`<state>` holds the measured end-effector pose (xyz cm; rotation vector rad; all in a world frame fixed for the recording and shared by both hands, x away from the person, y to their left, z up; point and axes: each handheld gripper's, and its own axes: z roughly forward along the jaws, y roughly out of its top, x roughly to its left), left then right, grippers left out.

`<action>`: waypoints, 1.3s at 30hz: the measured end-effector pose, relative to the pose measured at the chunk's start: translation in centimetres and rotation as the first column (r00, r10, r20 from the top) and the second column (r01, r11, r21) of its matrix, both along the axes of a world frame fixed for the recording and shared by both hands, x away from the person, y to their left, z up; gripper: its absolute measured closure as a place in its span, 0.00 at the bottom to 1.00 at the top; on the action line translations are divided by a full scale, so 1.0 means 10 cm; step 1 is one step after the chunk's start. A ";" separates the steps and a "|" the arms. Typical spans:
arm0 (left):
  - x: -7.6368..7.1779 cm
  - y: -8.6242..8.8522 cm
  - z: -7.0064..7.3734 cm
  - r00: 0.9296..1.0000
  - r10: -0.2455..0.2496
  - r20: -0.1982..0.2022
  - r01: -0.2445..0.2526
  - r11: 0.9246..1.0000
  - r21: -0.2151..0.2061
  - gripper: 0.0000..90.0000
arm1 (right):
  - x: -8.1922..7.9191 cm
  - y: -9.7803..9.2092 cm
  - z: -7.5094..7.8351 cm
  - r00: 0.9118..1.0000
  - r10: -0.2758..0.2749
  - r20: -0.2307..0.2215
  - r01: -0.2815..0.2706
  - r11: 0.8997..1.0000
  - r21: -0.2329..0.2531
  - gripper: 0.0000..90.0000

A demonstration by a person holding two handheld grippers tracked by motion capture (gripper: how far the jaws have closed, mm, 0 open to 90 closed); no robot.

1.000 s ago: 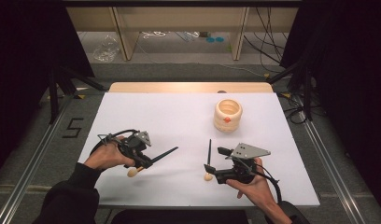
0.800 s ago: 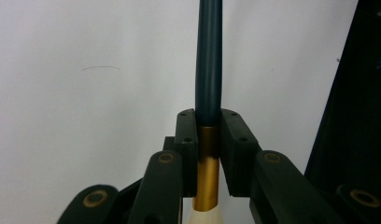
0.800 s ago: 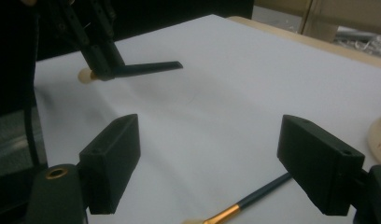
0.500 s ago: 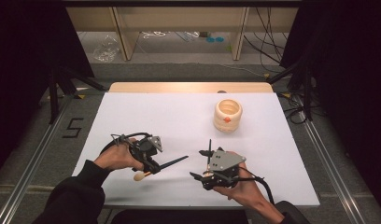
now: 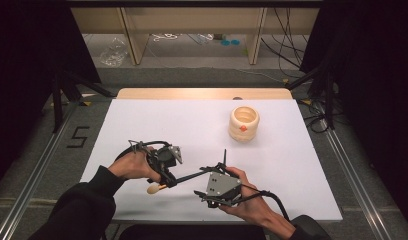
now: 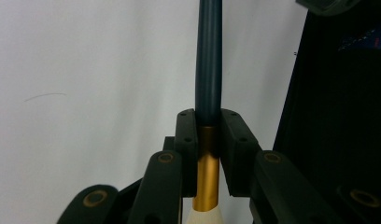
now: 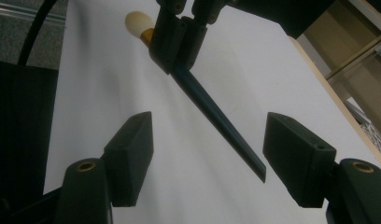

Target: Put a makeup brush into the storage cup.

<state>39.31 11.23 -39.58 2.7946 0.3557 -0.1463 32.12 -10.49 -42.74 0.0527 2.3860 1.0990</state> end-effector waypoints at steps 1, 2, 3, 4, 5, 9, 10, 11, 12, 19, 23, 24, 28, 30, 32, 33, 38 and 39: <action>0.00 -0.01 0.00 1.000 -0.005 -0.003 0.005 1.000 0.003 0.87 | 0.00 0.01 0.00 1.000 0.004 0.014 -0.004 1.000 -0.018 0.41; 0.00 -0.02 0.00 1.000 -0.006 -0.005 0.006 1.000 0.005 0.87 | 0.00 0.01 0.00 1.000 0.004 0.014 -0.004 1.000 -0.018 0.41; 0.00 -0.04 0.00 1.000 -0.008 -0.006 0.008 1.000 0.007 0.87 | 0.00 0.02 -0.01 1.000 0.007 0.020 -0.006 1.000 -0.023 0.42; -0.02 -0.06 -0.01 1.000 -0.018 -0.021 0.018 1.000 0.003 0.87 | -0.01 0.05 0.01 0.999 0.024 0.038 -0.023 0.999 -0.044 0.46; -0.02 -0.08 -0.01 0.999 -0.021 -0.029 0.021 1.000 -0.001 0.87 | -0.01 0.06 0.01 0.998 0.034 0.045 -0.031 0.998 -0.055 0.47; -0.03 -0.09 0.00 0.999 -0.024 -0.041 0.024 1.000 0.000 0.87 | -0.04 0.10 0.00 0.997 0.051 0.052 -0.047 0.996 -0.078 0.48; -0.04 -0.09 0.00 0.999 -0.021 -0.043 0.021 1.000 -0.002 0.87 | -0.04 0.11 -0.01 0.996 0.070 0.062 -0.064 0.994 -0.094 0.50; -0.04 -0.09 0.00 0.999 -0.021 -0.043 0.021 1.000 -0.002 0.87 | -0.04 0.11 -0.01 0.996 0.070 0.062 -0.064 0.994 -0.094 0.50; -0.04 -0.10 0.01 0.999 -0.023 -0.046 0.023 1.000 -0.002 0.87 | -0.05 0.12 -0.01 0.995 0.068 0.069 -0.061 0.993 -0.100 0.51; -0.04 -0.16 0.04 0.997 -0.049 -0.064 0.049 0.999 0.008 0.87 | -0.03 0.19 -0.02 0.983 0.121 0.141 -0.094 0.978 -0.184 0.59; -0.05 -0.20 0.04 0.996 -0.054 -0.073 0.056 0.998 0.017 0.87 | -0.01 0.20 -0.02 0.971 0.154 0.181 -0.109 0.966 -0.236 0.63; -0.05 -0.21 0.04 0.996 -0.055 -0.072 0.057 0.998 0.015 0.87 | -0.02 0.21 -0.03 0.970 0.165 0.179 -0.118 0.961 -0.248 0.65; -0.06 -0.23 0.04 0.995 -0.063 -0.078 0.064 0.998 0.015 0.87 | -0.06 0.22 -0.05 0.973 0.154 0.169 -0.106 0.959 -0.263 0.70; -0.06 -0.23 0.05 0.995 -0.061 -0.079 0.062 0.998 0.018 0.87 | -0.06 0.22 -0.05 0.972 0.163 0.169 -0.114 0.956 -0.269 0.71; -0.07 -0.22 0.04 0.995 -0.062 -0.081 0.064 0.998 0.016 0.87 | -0.06 0.23 -0.05 0.969 0.174 0.178 -0.121 0.953 -0.276 0.73; -0.07 -0.22 0.05 0.994 -0.063 -0.089 0.065 0.998 0.015 0.87 | -0.06 0.23 -0.05 0.965 0.186 0.184 -0.129 0.950 -0.284 0.74; -0.07 -0.23 0.03 0.994 -0.062 -0.095 0.064 0.998 0.012 0.87 | -0.08 0.25 -0.06 0.967 0.184 0.178 -0.125 0.946 -0.299 0.79; -0.07 -0.23 0.03 0.994 -0.061 -0.094 0.062 0.998 0.014 0.87 | -0.08 0.25 -0.06 0.967 0.184 0.178 -0.125 0.946 -0.299 0.79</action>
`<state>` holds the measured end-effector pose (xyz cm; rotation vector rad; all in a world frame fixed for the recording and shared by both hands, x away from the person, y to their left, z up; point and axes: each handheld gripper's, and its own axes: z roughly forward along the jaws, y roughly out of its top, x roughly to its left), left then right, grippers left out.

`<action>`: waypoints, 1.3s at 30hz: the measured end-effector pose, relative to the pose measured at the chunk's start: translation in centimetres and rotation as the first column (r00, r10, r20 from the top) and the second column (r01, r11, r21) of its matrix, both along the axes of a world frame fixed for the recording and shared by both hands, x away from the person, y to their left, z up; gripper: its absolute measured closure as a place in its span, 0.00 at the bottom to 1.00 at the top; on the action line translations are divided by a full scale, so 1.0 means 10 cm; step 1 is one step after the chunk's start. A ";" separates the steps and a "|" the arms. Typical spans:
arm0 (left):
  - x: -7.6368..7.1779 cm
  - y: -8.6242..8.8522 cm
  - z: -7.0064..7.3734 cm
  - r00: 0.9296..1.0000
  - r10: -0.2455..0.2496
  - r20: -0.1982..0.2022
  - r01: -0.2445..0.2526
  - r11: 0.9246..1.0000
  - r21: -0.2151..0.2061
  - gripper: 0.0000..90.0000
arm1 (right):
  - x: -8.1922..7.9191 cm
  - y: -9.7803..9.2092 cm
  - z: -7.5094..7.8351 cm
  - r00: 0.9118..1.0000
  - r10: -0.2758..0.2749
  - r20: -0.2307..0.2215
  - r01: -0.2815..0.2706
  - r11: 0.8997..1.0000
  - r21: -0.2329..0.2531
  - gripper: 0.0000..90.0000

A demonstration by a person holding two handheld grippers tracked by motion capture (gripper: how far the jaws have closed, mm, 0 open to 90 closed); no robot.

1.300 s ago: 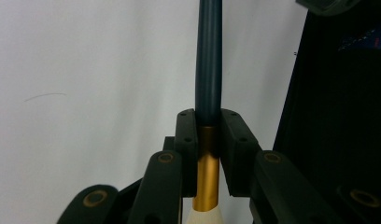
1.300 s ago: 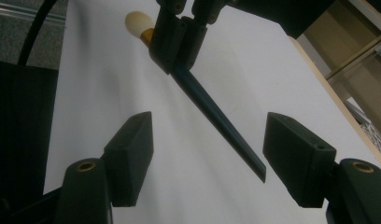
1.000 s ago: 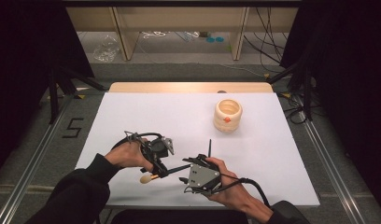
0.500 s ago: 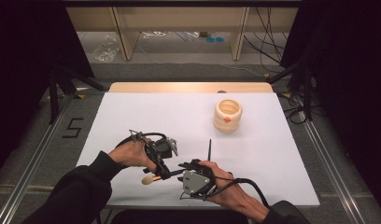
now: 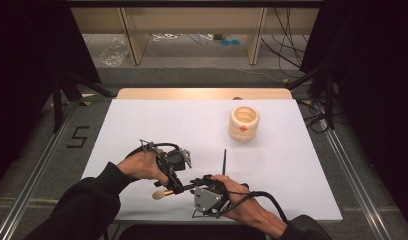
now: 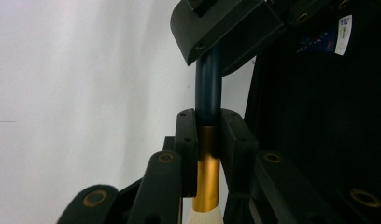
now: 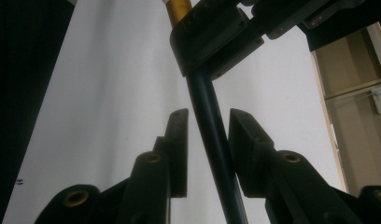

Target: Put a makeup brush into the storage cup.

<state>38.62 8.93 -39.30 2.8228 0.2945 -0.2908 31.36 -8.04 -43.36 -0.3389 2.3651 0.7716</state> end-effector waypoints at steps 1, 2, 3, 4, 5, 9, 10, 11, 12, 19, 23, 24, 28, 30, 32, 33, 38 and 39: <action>0.00 -0.01 0.00 1.000 -0.008 -0.006 0.008 1.000 0.009 0.87 | -0.01 0.00 -0.01 1.000 0.000 -0.003 0.000 1.000 -0.008 0.80; 0.00 -0.01 0.00 1.000 -0.008 -0.006 0.008 1.000 0.009 0.87 | -0.01 0.00 -0.01 1.000 0.000 -0.003 0.000 1.000 -0.008 0.80; -0.01 -0.01 -0.02 1.000 -0.003 -0.020 0.004 1.000 0.011 0.87 | -0.02 0.01 -0.02 1.000 -0.010 -0.005 0.010 1.000 -0.014 0.82; -0.01 -0.02 -0.02 1.000 -0.006 -0.016 0.007 1.000 0.012 0.87 | -0.02 0.01 -0.02 1.000 -0.007 0.000 0.007 1.000 -0.021 0.82; 0.00 -0.03 -0.02 1.000 -0.008 -0.014 0.008 1.000 0.012 0.87 | -0.02 0.01 -0.02 1.000 -0.005 0.002 0.005 1.000 -0.027 0.83; 0.00 -0.06 -0.05 1.000 -0.016 -0.019 0.016 1.000 0.019 0.86 | -0.03 0.03 -0.04 1.000 0.011 0.010 -0.010 0.999 -0.051 0.84; 0.00 -0.06 -0.05 1.000 -0.016 -0.019 0.016 1.000 0.019 0.86 | -0.03 0.03 -0.04 1.000 0.011 0.010 -0.010 0.999 -0.051 0.84; 0.00 -0.06 -0.05 1.000 -0.019 -0.020 0.019 1.000 0.024 0.87 | -0.02 0.03 -0.04 0.999 0.042 0.022 -0.041 0.997 -0.065 0.85; 0.00 -0.06 -0.05 1.000 -0.019 -0.020 0.019 1.000 0.024 0.87 | -0.02 0.03 -0.04 0.999 0.042 0.022 -0.041 0.997 -0.065 0.85; -0.01 -0.07 -0.02 1.000 -0.016 -0.020 0.017 1.000 0.023 0.87 | -0.03 0.03 -0.05 0.999 0.041 0.013 -0.040 0.996 -0.074 0.87; -0.01 -0.06 -0.02 0.999 -0.005 -0.033 0.006 1.000 0.024 0.86 | -0.03 0.03 -0.05 0.999 0.043 0.008 -0.043 0.996 -0.074 0.87; -0.01 -0.06 -0.02 0.999 -0.013 -0.036 0.015 0.999 0.035 0.86 | -0.03 0.03 -0.05 0.999 0.040 0.009 -0.040 0.996 -0.074 0.87; -0.01 -0.08 -0.02 0.999 0.004 -0.042 -0.002 0.999 0.037 0.86 | -0.03 0.04 -0.06 0.999 0.035 0.005 -0.035 0.996 -0.083 0.87; -0.01 -0.08 -0.02 0.999 0.006 -0.042 -0.005 0.999 0.035 0.86 | -0.01 0.04 -0.06 0.998 0.060 0.022 -0.058 0.994 -0.088 0.87; 0.00 -0.08 -0.02 0.999 0.006 -0.043 -0.004 0.999 0.035 0.86 | -0.04 0.03 -0.06 1.000 0.018 -0.005 -0.018 0.995 -0.093 0.87; 0.00 -0.08 -0.02 0.999 0.011 -0.045 -0.009 0.999 0.034 0.86 | -0.04 0.03 -0.06 1.000 0.020 -0.001 -0.020 0.995 -0.096 0.87; 0.01 -0.06 -0.01 0.999 0.012 -0.046 -0.012 1.000 0.009 0.86 | -0.04 0.03 -0.05 1.000 0.016 0.002 -0.016 0.997 -0.081 0.88; 0.01 -0.06 -0.01 0.999 0.011 -0.047 -0.011 1.000 0.007 0.86 | -0.04 0.02 -0.04 1.000 0.019 0.001 -0.019 0.997 -0.080 0.88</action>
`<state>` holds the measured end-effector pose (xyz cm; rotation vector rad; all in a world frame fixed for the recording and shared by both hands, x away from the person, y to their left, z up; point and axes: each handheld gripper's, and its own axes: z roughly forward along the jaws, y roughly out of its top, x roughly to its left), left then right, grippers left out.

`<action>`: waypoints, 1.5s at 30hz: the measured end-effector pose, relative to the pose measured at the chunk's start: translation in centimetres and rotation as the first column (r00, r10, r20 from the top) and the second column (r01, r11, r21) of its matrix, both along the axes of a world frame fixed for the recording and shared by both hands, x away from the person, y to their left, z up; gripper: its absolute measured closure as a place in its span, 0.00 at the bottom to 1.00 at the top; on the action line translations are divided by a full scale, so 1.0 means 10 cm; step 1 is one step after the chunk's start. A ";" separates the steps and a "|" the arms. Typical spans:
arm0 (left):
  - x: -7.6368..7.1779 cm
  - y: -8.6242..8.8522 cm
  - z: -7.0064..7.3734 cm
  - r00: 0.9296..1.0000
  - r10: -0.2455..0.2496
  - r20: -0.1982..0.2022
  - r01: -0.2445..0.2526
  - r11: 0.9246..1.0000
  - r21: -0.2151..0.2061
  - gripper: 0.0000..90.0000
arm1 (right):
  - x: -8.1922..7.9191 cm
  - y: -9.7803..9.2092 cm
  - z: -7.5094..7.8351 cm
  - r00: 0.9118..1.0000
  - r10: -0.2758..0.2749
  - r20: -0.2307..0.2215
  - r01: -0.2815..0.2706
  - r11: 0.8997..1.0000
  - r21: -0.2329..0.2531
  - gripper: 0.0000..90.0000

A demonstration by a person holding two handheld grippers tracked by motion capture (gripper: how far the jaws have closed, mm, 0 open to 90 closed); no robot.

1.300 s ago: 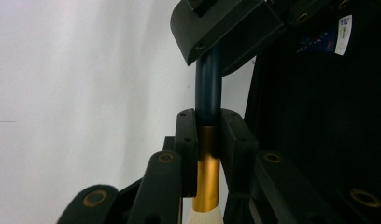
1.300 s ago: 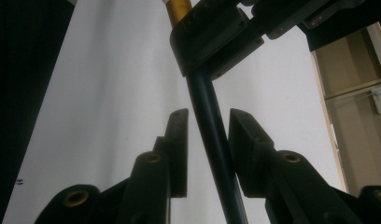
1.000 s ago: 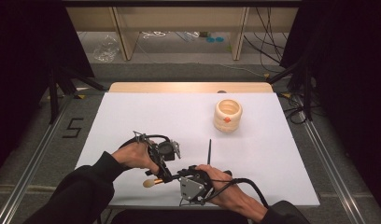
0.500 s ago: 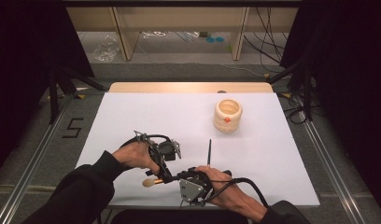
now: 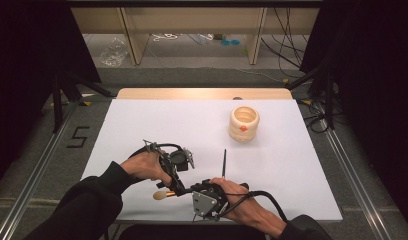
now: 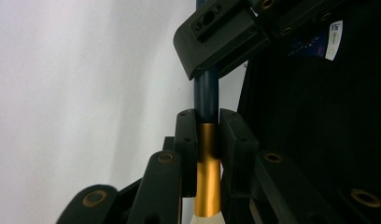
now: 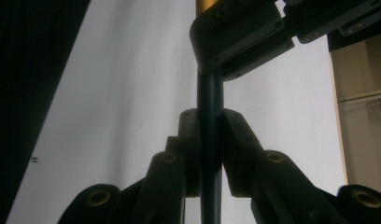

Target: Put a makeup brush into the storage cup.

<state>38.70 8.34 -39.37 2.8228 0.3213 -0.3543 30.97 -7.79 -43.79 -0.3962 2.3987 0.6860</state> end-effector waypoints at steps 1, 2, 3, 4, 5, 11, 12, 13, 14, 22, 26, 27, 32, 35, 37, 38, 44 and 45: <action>0.00 0.00 0.00 1.000 -0.002 -0.001 0.002 1.000 -0.003 0.86 | 0.00 0.00 0.00 1.000 0.002 0.001 -0.002 1.000 0.001 0.88; 0.00 0.00 0.00 1.000 0.002 -0.001 -0.002 1.000 -0.008 0.86 | 0.00 0.00 0.01 1.000 0.002 -0.002 -0.002 1.000 0.002 0.88; 0.00 0.01 0.00 1.000 0.009 -0.002 -0.009 1.000 -0.012 0.86 | 0.00 -0.01 0.01 1.000 0.000 -0.002 0.000 1.000 0.001 0.88; -0.01 0.01 -0.01 0.999 0.031 -0.012 -0.031 0.999 -0.030 0.85 | 0.05 0.00 0.02 0.998 0.052 0.032 -0.052 0.999 -0.007 0.88; -0.01 0.01 -0.01 0.999 0.031 -0.012 -0.031 0.999 -0.030 0.83 | 0.05 0.00 0.02 0.998 0.052 0.032 -0.052 0.999 -0.007 0.88; 0.04 0.07 0.02 0.998 0.067 0.009 -0.066 0.995 -0.077 0.71 | 0.02 -0.03 0.00 0.999 -0.021 -0.030 0.021 1.000 -0.005 0.88; 0.05 0.08 0.05 0.998 0.066 0.021 -0.064 0.995 -0.079 0.69 | 0.03 -0.03 0.00 1.000 -0.014 -0.026 0.014 1.000 -0.004 0.88; 0.04 0.09 0.06 0.995 0.097 0.022 -0.095 0.990 -0.105 0.66 | 0.03 -0.03 0.01 0.999 -0.027 -0.027 0.027 1.000 -0.002 0.88; 0.04 0.11 0.09 0.994 0.103 0.029 -0.099 0.988 -0.115 0.58 | 0.05 -0.05 0.03 0.999 -0.024 -0.025 0.024 1.000 0.007 0.88; 0.06 0.42 0.34 0.952 0.258 0.166 -0.201 0.934 -0.295 0.40 | 0.24 -0.22 0.13 0.998 -0.059 -0.001 0.059 0.997 0.049 0.88; 0.06 0.66 0.42 0.916 0.318 0.244 -0.216 0.905 -0.367 0.32 | 0.32 -0.40 0.24 0.991 -0.133 -0.027 0.135 0.984 0.117 0.88; 0.06 0.66 0.42 0.916 0.318 0.244 -0.216 0.905 -0.367 0.31 | 0.32 -0.40 0.24 0.991 -0.133 -0.027 0.135 0.984 0.117 0.88; 0.01 0.82 0.36 0.860 0.434 0.270 -0.244 0.813 -0.528 0.29 | 0.41 -0.55 0.29 0.966 -0.193 -0.170 0.234 0.935 0.265 0.88; 0.00 0.86 0.34 0.849 0.463 0.254 -0.260 0.785 -0.562 0.28 | 0.44 -0.60 0.30 0.955 -0.203 -0.214 0.264 0.912 0.315 0.88; -0.01 0.90 0.30 0.829 0.499 0.251 -0.272 0.753 -0.599 0.28 | 0.48 -0.67 0.32 0.938 -0.200 -0.282 0.300 0.876 0.377 0.88; -0.01 0.91 0.28 0.825 0.506 0.251 -0.275 0.747 -0.605 0.28 | 0.49 -0.68 0.32 0.932 -0.197 -0.303 0.311 0.864 0.396 0.88; -0.12 0.91 0.19 0.771 0.578 0.268 -0.270 0.677 -0.685 0.28 | 0.56 -0.78 0.36 0.901 -0.159 -0.403 0.363 0.786 0.501 0.88; -0.12 0.91 0.19 0.771 0.578 0.268 -0.270 0.677 -0.685 0.28 | 0.56 -0.78 0.36 0.901 -0.159 -0.403 0.363 0.786 0.501 0.88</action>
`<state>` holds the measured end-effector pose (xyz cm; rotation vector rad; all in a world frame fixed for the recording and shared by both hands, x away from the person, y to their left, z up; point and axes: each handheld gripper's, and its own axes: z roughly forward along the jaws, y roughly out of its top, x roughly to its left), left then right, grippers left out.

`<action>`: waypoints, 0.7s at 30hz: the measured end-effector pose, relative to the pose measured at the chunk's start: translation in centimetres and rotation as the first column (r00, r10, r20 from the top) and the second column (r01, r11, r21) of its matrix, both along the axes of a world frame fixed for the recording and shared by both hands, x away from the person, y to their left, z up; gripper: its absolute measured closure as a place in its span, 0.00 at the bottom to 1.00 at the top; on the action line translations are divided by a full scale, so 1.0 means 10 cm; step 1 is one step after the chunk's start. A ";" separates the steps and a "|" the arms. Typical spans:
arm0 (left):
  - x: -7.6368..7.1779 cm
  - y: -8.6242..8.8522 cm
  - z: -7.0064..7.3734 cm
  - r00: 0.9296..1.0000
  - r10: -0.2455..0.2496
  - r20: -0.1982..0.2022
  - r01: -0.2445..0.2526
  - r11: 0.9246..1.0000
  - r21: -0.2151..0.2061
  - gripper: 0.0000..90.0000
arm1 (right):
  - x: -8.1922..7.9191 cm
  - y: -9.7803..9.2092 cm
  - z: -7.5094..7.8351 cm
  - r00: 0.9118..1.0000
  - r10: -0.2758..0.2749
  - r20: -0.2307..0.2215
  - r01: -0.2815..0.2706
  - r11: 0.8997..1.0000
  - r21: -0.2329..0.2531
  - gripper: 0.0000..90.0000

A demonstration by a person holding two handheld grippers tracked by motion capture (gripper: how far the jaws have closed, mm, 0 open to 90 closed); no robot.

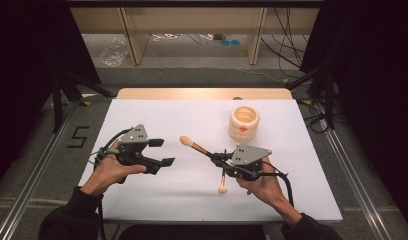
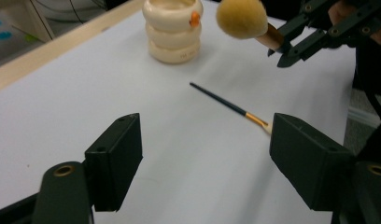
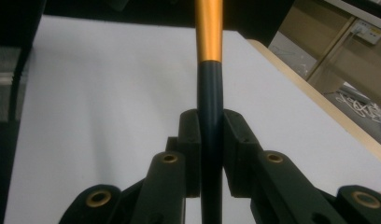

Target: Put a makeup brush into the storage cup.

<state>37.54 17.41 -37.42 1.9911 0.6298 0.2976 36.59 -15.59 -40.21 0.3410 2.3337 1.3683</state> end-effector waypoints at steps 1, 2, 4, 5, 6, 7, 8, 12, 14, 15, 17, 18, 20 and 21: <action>-0.02 -0.03 -0.06 1.000 0.012 0.006 -0.012 0.999 -0.032 0.27 | 0.01 -0.02 0.00 1.000 0.001 -0.022 0.000 0.999 0.046 0.88; -0.02 -0.03 -0.06 1.000 0.012 0.006 -0.012 0.999 -0.032 0.27 | 0.01 -0.02 0.00 1.000 0.001 -0.022 0.000 0.999 0.046 0.88; -0.03 -0.09 -0.14 1.000 0.015 0.025 -0.014 0.999 -0.048 0.27 | 0.01 -0.02 0.00 0.999 0.006 -0.041 -0.003 0.997 0.078 0.88; -0.04 -0.12 -0.17 1.000 0.017 0.018 -0.016 0.997 -0.073 0.27 | 0.01 -0.02 0.00 0.999 0.011 -0.046 -0.007 0.996 0.089 0.88; -0.04 -0.12 -0.17 1.000 0.017 0.018 -0.016 0.997 -0.073 0.27 | 0.01 -0.02 0.00 0.999 0.011 -0.046 -0.007 0.996 0.089 0.88; -0.04 -0.15 -0.19 1.000 0.025 0.016 -0.023 0.996 -0.091 0.27 | 0.01 -0.02 0.00 0.999 0.016 -0.047 -0.012 0.995 0.096 0.88; -0.04 -0.18 -0.20 1.000 0.012 0.021 -0.010 0.994 -0.106 0.28 | 0.00 -0.01 0.00 0.998 0.024 -0.053 -0.018 0.994 0.104 0.88; -0.09 -0.30 -0.22 1.000 -0.008 0.028 0.013 0.986 -0.166 0.29 | -0.01 0.01 0.00 0.998 0.031 -0.053 -0.025 0.993 0.116 0.88; -0.11 -0.35 -0.21 0.999 -0.012 0.031 0.018 0.980 -0.197 0.29 | -0.01 0.01 -0.01 0.997 0.043 -0.062 -0.035 0.992 0.122 0.88; -0.11 -0.37 -0.20 0.999 -0.017 0.039 0.025 0.979 -0.203 0.30 | -0.02 0.02 -0.02 0.997 0.048 -0.065 -0.040 0.992 0.123 0.88; -0.12 -0.41 -0.20 0.998 -0.027 0.051 0.037 0.977 -0.209 0.31 | -0.02 0.04 -0.02 0.997 0.049 -0.064 -0.041 0.992 0.122 0.88; -0.13 -0.42 -0.20 0.998 -0.037 0.054 0.048 0.975 -0.216 0.32 | -0.03 0.04 -0.02 0.997 0.053 -0.063 -0.045 0.992 0.121 0.88; -0.14 -0.44 -0.20 0.999 -0.033 0.041 0.042 0.974 -0.223 0.35 | -0.03 0.05 -0.03 0.996 0.055 -0.066 -0.047 0.991 0.124 0.88; -0.14 -0.44 -0.20 0.999 -0.027 0.034 0.034 0.974 -0.223 0.35 | -0.03 0.05 -0.03 0.996 0.061 -0.069 -0.052 0.991 0.125 0.88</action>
